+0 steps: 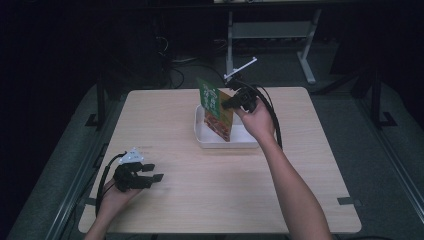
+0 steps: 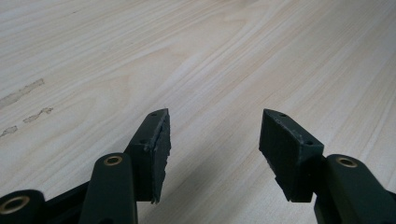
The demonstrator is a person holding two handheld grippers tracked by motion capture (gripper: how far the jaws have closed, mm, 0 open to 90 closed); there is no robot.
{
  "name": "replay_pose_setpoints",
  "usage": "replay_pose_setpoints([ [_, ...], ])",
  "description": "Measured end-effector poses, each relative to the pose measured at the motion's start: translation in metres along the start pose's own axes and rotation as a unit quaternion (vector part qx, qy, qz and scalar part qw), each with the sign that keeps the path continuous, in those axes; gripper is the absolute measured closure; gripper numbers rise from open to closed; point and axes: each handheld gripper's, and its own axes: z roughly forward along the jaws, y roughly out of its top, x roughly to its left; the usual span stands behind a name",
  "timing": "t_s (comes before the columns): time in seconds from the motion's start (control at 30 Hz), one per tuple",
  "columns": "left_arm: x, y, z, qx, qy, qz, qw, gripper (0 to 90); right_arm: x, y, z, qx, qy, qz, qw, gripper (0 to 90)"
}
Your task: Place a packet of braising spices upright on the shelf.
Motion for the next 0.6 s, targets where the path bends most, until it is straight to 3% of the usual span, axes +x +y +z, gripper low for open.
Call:
replay_pose_setpoints([
  [0.6,-0.0001,0.0,0.0001,-0.001,0.001,-0.002,1.0,42.1,-0.0051,-0.0071,-0.0085,-0.001,0.004,0.017,0.9999,63.6],
])
